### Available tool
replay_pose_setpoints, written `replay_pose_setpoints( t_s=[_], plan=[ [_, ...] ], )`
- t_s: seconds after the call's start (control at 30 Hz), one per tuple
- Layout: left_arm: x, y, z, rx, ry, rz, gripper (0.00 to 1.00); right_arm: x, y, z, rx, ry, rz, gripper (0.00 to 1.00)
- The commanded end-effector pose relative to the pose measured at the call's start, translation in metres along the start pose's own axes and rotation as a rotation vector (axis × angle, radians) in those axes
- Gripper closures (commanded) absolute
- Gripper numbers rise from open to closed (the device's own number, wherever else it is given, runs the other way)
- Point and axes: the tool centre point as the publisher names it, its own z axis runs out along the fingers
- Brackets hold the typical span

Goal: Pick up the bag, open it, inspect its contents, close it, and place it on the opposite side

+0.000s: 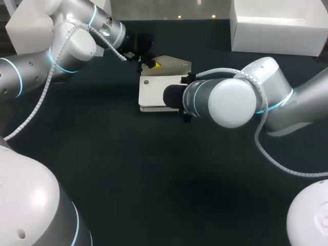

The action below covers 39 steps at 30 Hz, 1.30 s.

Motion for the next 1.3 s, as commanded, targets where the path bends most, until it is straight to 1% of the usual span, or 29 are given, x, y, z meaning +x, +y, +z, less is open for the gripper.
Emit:
replay_pose_setpoints(
  t_s=[0.03,0.07,0.1,0.17,0.23,0.27,0.43,0.57,0.7,1.17,1.23,1.3],
  plan=[
    [0.005,-0.006,-0.017,0.009,0.007,-0.002,1.00,-0.004,-0.001,-0.022,0.003,0.007,-0.019,0.11],
    [0.006,-0.008,-0.019,0.009,0.007,-0.002,1.00,-0.005,0.000,-0.023,0.010,0.011,-0.027,0.38],
    [0.008,-0.009,-0.022,0.009,0.007,-0.001,1.00,-0.007,0.001,-0.024,0.018,0.012,-0.037,0.54],
    [0.011,-0.012,-0.027,0.013,0.012,0.003,1.00,-0.011,0.002,-0.027,0.025,0.018,-0.045,0.65],
    [0.014,-0.014,-0.032,0.011,0.015,0.007,1.00,-0.014,0.003,-0.030,0.037,0.024,-0.056,0.97],
    [0.016,-0.015,-0.035,0.012,0.018,0.006,1.00,-0.016,0.004,-0.031,0.039,0.028,-0.058,1.00],
    [0.022,-0.020,-0.044,-0.001,0.011,0.012,1.00,-0.023,0.008,-0.036,0.055,0.046,-0.075,1.00],
    [0.027,-0.025,-0.052,-0.009,0.003,0.018,1.00,-0.028,0.010,-0.039,0.068,0.080,-0.077,1.00],
    [0.030,-0.028,-0.061,-0.015,0.006,0.024,1.00,-0.040,0.014,-0.040,0.094,0.127,-0.085,1.00],
    [0.030,-0.028,-0.061,-0.015,0.006,0.024,1.00,-0.040,0.014,-0.040,0.094,0.127,-0.085,1.00],
    [0.029,-0.027,-0.061,-0.031,-0.002,-0.001,1.00,-0.045,0.021,-0.035,0.088,0.130,-0.094,1.00],
    [0.027,-0.028,-0.063,-0.030,-0.007,-0.016,1.00,-0.049,0.026,-0.030,0.077,0.134,-0.106,1.00]
  ],
)
